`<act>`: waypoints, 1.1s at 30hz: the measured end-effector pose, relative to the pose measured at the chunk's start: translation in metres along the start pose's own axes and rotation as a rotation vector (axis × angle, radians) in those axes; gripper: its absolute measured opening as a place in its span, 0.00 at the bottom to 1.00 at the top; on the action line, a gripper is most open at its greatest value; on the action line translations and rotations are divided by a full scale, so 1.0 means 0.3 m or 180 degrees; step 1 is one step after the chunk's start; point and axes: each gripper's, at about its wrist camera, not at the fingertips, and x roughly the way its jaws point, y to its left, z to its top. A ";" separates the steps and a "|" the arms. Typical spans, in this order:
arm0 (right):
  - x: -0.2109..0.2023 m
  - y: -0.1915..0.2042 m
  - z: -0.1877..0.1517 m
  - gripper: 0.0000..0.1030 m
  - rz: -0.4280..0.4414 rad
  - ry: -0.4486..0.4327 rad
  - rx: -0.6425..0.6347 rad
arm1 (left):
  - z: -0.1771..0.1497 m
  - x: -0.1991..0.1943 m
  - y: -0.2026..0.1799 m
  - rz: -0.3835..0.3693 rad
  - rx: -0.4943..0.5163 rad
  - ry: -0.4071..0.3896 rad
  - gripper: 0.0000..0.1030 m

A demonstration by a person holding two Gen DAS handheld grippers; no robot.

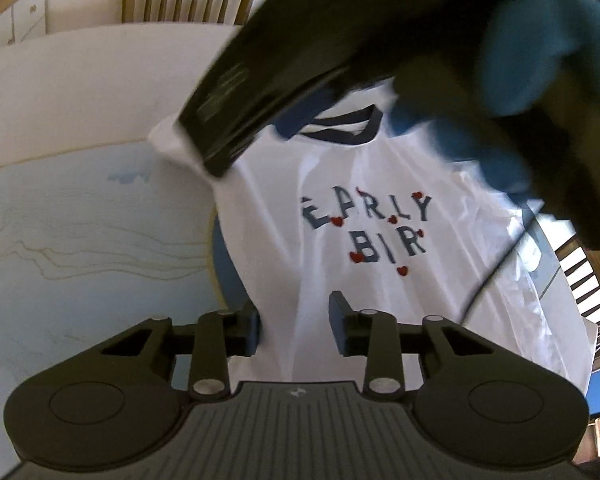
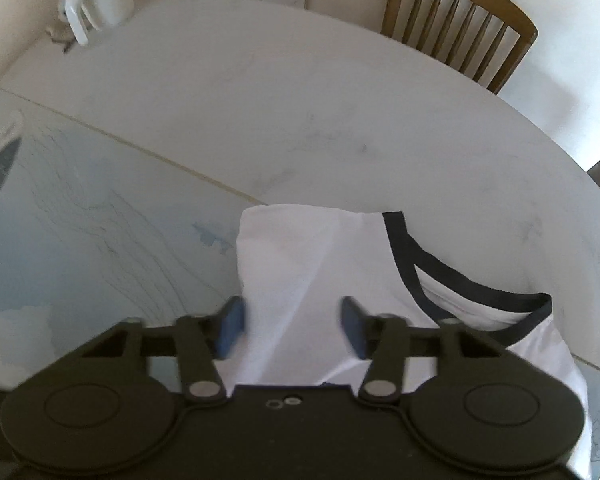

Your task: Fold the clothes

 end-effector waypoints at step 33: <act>-0.057 -0.423 -0.503 1.00 0.0230 -0.0296 0.1265 | 0.206 0.201 0.042 -0.0152 -0.0239 0.0216 0.27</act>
